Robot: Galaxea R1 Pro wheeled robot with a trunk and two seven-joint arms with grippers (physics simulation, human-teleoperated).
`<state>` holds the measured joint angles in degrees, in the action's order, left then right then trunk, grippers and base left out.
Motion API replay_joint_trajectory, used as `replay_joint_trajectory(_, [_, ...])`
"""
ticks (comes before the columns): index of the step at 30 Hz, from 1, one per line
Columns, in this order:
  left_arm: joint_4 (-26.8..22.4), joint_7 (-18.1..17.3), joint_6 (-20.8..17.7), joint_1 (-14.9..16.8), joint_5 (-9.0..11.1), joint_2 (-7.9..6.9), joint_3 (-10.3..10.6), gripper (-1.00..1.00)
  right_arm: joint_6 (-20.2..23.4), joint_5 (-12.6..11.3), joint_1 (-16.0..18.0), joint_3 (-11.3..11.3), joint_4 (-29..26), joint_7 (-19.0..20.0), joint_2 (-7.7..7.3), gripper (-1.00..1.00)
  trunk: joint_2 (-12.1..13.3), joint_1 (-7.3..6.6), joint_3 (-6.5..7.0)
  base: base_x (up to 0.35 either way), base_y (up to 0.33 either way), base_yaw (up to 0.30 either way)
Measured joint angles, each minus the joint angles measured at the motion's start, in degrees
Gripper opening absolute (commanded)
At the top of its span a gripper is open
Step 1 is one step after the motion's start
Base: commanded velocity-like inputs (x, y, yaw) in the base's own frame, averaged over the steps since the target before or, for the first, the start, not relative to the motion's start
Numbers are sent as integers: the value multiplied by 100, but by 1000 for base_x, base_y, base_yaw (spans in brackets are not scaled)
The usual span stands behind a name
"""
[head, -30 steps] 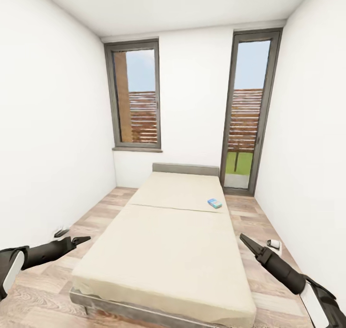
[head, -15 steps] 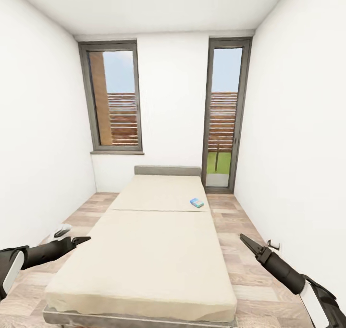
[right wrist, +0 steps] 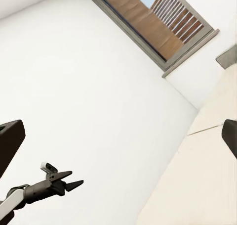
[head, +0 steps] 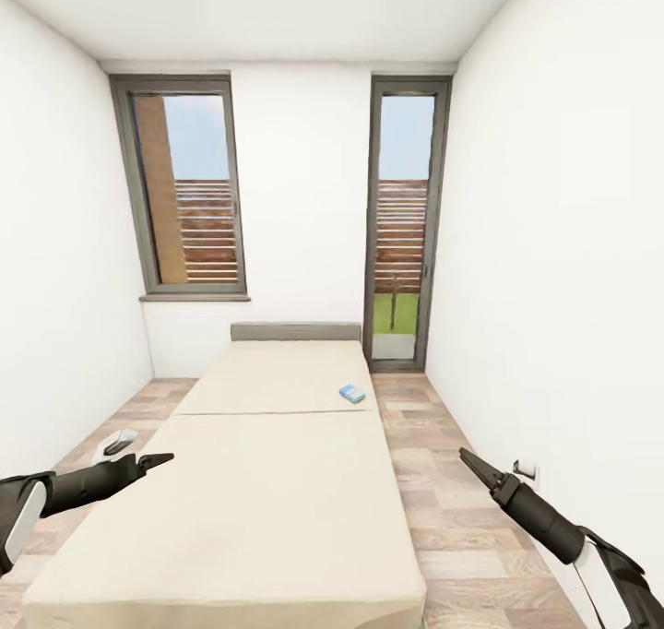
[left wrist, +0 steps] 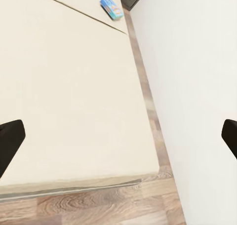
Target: Put all the toys in the child's room - the three board games (two on the bed and one on the table), the two jigsaw puzzles on the table, and the tennis ball on the table - inside the toy box on the table in the child's room.
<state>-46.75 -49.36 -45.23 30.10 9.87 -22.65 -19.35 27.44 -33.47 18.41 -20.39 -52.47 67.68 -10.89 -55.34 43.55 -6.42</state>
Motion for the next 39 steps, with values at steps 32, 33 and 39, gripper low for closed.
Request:
replay_joint_trajectory(32, [-1,6,-2,0,-1,9,-8,100,51,25,2,64,-61,-724,51,100,0,1,2,68,-90,-3])
replay_joint_trajectory(33, [0,7,-1,0,-1,12,-8,100,56,25,3,66,-62,-733,50,100,0,0,2,131,-145,0])
replay_joint_trajectory(39, [-1,10,0,-1,-1,20,-9,100,76,28,15,70,-60,-783,37,100,-1,1,-3,155,-183,0])
